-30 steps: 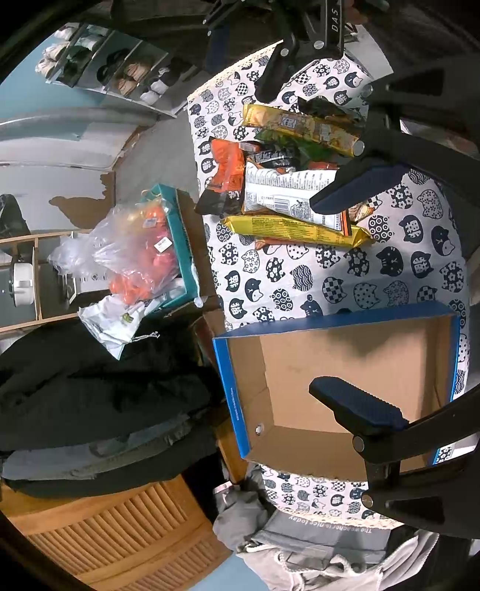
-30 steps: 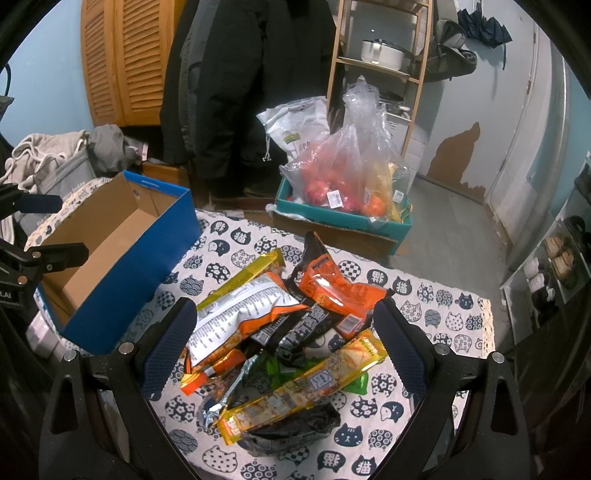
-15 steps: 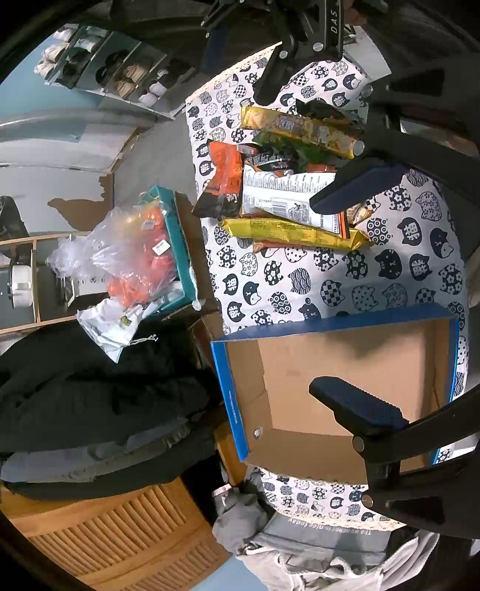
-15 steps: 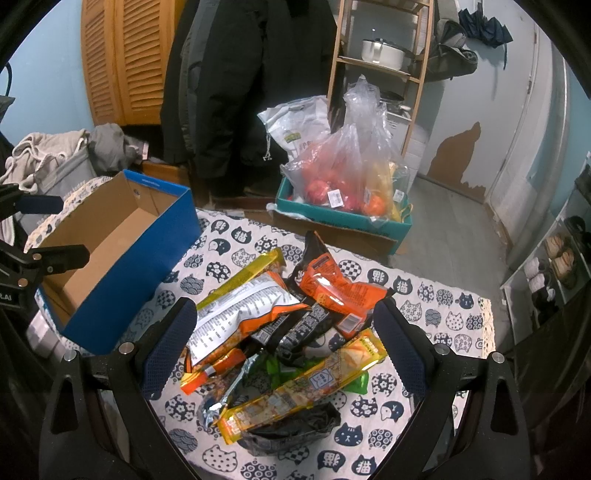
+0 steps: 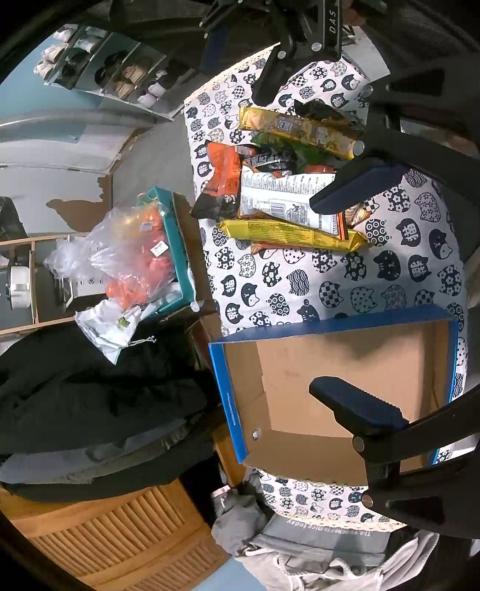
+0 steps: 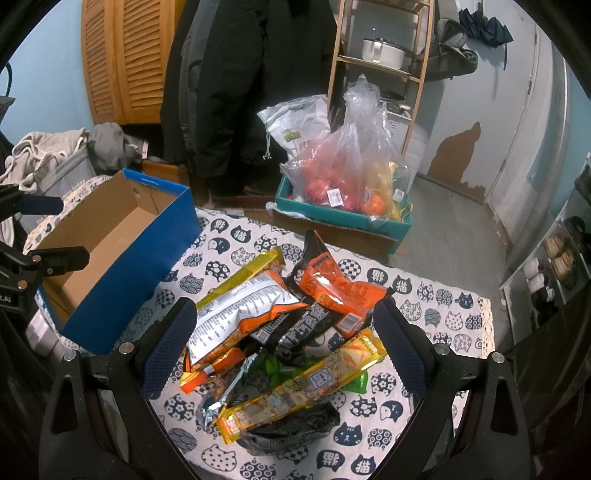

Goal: Organize snacks

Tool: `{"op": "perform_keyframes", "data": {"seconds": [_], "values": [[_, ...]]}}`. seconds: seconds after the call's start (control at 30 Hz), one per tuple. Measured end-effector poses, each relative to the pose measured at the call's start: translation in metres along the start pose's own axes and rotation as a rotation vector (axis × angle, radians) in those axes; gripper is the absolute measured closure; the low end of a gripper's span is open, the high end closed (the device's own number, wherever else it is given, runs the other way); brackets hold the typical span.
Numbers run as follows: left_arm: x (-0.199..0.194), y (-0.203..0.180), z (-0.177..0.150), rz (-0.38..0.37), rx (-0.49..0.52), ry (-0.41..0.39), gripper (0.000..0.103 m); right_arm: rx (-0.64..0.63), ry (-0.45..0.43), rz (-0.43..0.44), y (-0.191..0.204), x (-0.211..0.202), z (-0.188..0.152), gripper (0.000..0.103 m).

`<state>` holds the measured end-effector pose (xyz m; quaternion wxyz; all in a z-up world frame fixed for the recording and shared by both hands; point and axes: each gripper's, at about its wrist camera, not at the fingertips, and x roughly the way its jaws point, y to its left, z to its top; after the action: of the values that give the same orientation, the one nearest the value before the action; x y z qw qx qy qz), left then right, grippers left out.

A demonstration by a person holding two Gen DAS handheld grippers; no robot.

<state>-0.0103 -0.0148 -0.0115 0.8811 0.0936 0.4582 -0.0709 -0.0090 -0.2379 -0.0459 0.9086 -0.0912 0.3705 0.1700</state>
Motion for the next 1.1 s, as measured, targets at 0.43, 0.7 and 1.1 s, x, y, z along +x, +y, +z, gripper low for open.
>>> {"op": "perform_keyframes", "data": {"seconds": [0.43, 0.7, 1.1], "values": [[0.001, -0.001, -0.001, -0.001, 0.002, 0.002, 0.012, -0.001, 0.004, -0.003, 0.000, 0.000, 0.001, 0.008], [0.010, -0.016, -0.004, -0.013, 0.040, 0.019, 0.012, 0.019, 0.039, -0.041, -0.015, 0.003, -0.008, 0.008], [0.043, -0.045, -0.018, -0.075, 0.123, 0.122, 0.012, 0.225, 0.264, -0.078, -0.050, 0.030, -0.048, 0.008]]}}
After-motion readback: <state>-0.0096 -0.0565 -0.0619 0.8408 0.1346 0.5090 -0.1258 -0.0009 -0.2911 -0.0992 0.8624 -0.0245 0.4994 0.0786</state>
